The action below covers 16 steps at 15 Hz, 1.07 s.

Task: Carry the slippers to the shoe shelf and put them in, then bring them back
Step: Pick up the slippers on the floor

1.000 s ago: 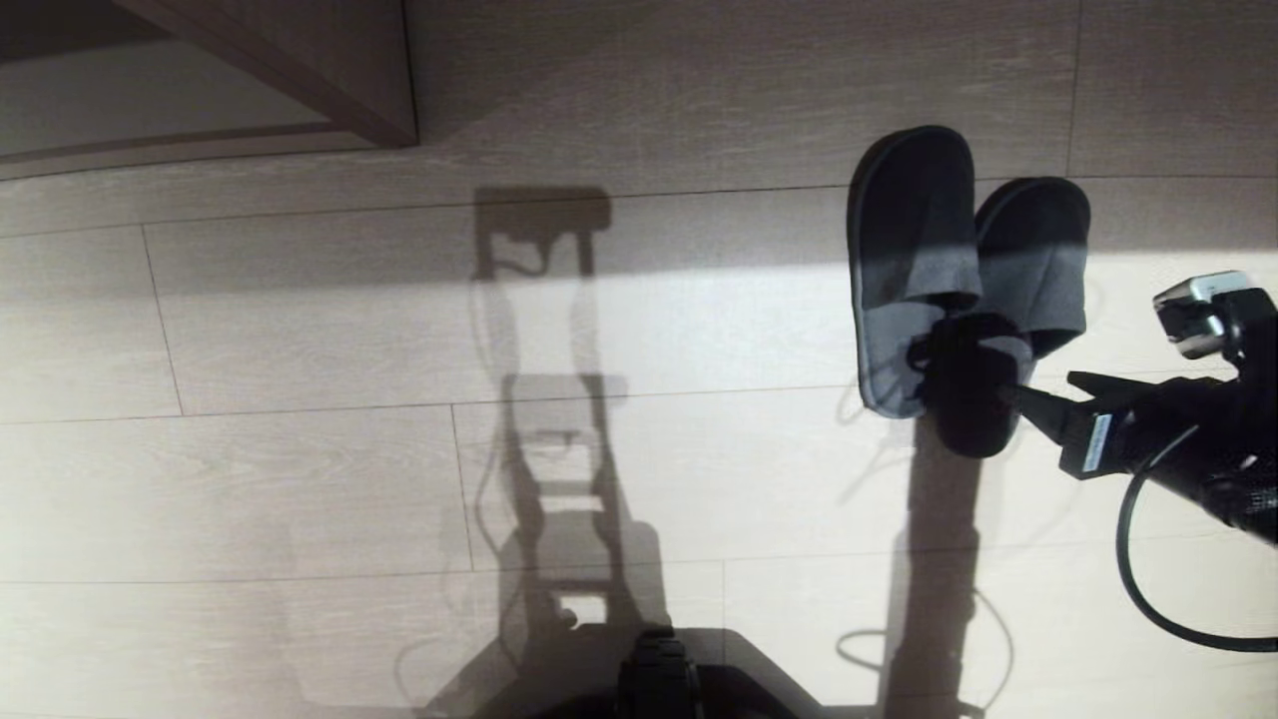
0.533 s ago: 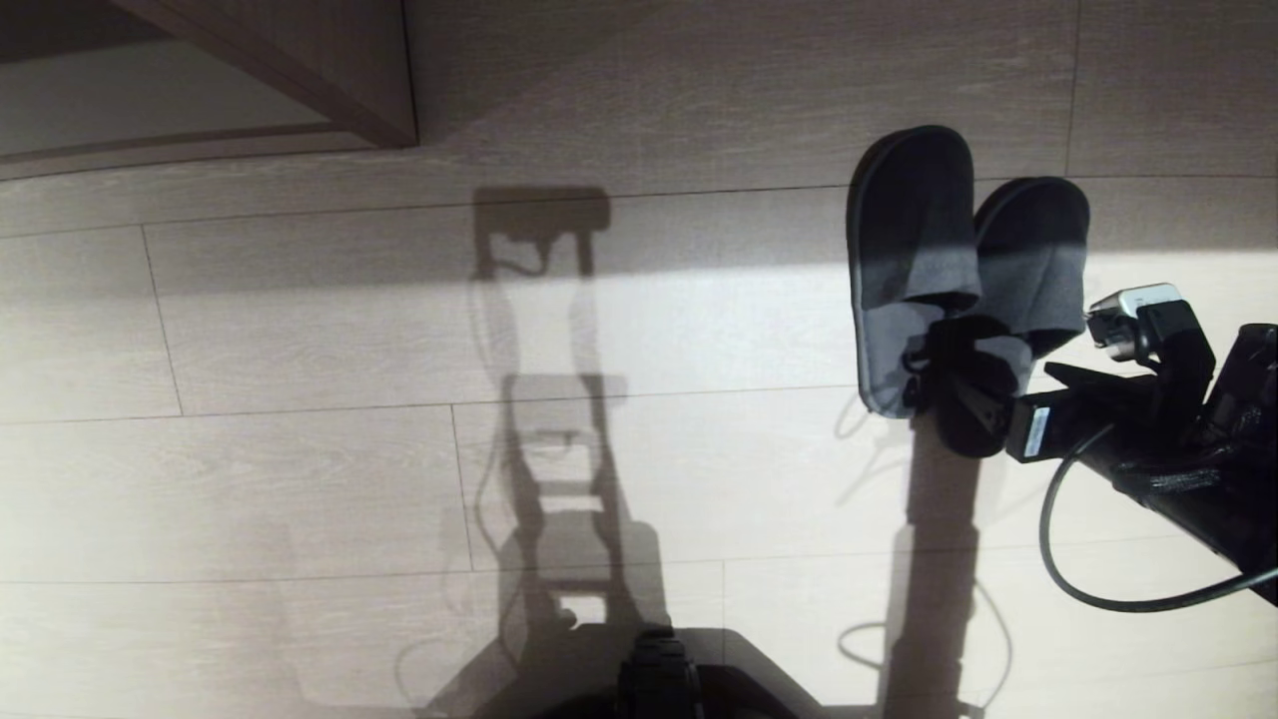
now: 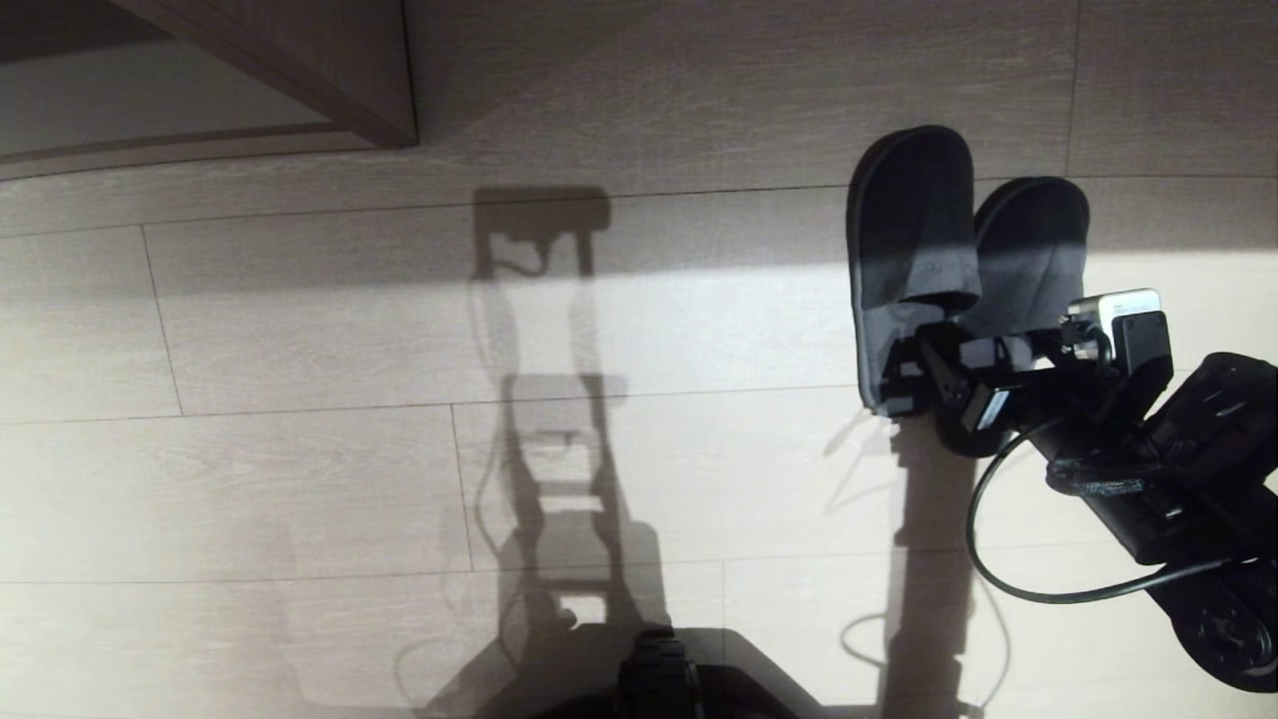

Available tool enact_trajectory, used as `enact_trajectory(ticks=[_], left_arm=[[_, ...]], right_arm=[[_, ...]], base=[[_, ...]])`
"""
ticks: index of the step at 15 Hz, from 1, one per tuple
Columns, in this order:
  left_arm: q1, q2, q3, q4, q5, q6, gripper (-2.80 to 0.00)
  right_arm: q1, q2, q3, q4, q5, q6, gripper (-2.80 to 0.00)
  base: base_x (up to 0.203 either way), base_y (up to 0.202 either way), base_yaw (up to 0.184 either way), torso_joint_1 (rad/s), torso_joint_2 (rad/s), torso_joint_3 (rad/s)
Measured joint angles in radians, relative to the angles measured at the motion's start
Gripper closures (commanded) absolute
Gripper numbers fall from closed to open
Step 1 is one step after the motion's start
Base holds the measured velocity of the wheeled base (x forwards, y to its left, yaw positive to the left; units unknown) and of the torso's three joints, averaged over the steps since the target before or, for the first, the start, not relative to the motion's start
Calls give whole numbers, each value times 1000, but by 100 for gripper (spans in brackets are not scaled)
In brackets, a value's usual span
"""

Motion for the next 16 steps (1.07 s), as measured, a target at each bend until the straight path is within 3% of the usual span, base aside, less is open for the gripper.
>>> enact_trajectory(ticks=[8, 16], left_arm=[[0, 0, 0, 0, 0, 1, 0], [0, 0, 0, 0, 0, 2, 0]], right_arm=[[0, 61, -102, 1, 3, -53, -280], [-17, 123, -248, -2, -1, -50, -280]], base=[[0, 0, 0, 0, 0, 0], [0, 0, 0, 0, 0, 0]])
